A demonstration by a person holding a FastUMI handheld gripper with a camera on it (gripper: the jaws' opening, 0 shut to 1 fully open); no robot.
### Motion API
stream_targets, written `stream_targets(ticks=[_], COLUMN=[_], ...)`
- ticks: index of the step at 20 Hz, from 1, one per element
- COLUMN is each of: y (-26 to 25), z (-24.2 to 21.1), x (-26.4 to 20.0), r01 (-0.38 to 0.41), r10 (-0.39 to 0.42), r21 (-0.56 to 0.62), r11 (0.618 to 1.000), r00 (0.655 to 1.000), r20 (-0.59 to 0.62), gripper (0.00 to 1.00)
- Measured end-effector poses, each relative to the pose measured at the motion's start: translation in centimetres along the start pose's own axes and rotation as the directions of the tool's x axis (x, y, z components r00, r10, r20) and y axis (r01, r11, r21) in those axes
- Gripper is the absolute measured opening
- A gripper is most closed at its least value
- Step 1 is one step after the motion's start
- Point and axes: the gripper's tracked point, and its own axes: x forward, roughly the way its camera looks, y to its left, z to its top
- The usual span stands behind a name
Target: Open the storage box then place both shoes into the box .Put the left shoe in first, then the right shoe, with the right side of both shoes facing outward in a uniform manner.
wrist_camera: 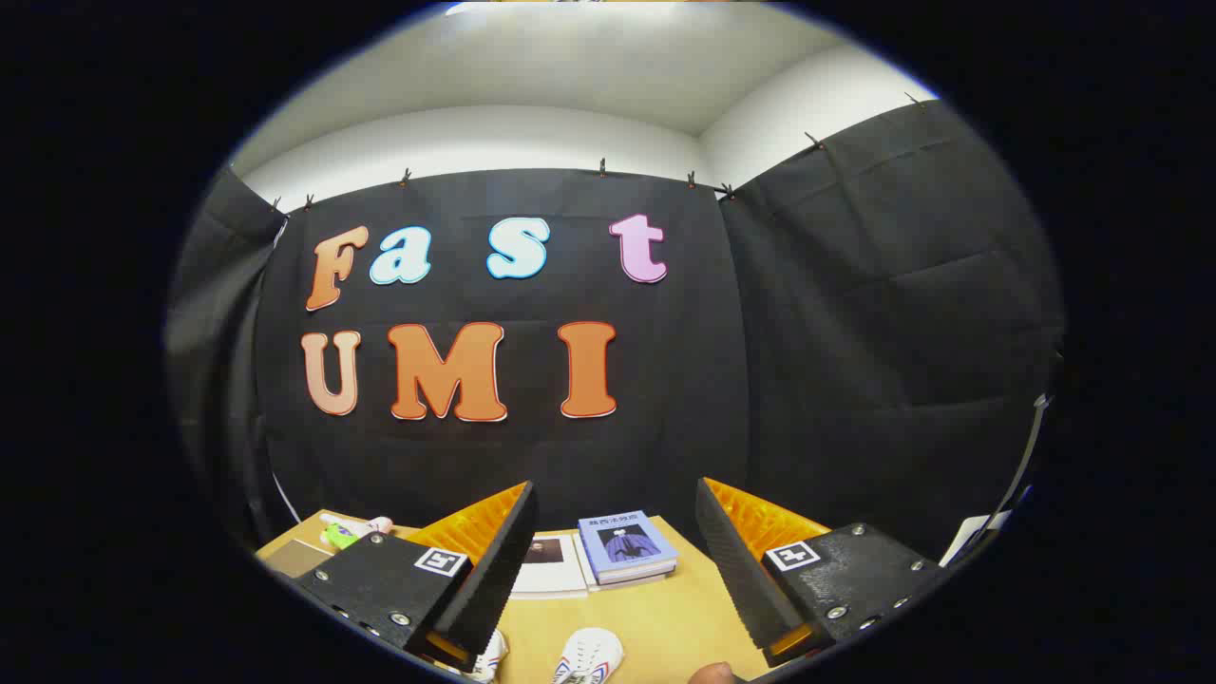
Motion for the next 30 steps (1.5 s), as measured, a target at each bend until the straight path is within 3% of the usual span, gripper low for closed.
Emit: stream_targets(ticks=[5, 12, 15, 20, 26, 30], y=[3.3, 7.7, 7.9, 9.3, 13.9, 18.0], z=[-1.7, -2.1, -2.4, -5.0, -11.2, -16.6], x=[-0.6, -0.5, 0.0, -0.1, -0.2, -1.6], r01=[-0.067, -0.189, -0.187, -0.215, -0.307, -0.331], r10=[0.067, 0.186, 0.182, 0.217, 0.372, 0.514], r21=[0.004, -0.043, -0.066, 0.033, 0.272, 0.474], r11=[0.998, 0.981, 0.98, 0.976, 0.912, 0.816], r00=[0.995, 0.98, 0.98, 0.969, 0.899, 0.791], r20=[-0.072, -0.071, -0.076, -0.121, -0.232, -0.332], gripper=[0.98, 0.98, 0.98, 0.98, 0.99, 0.98])
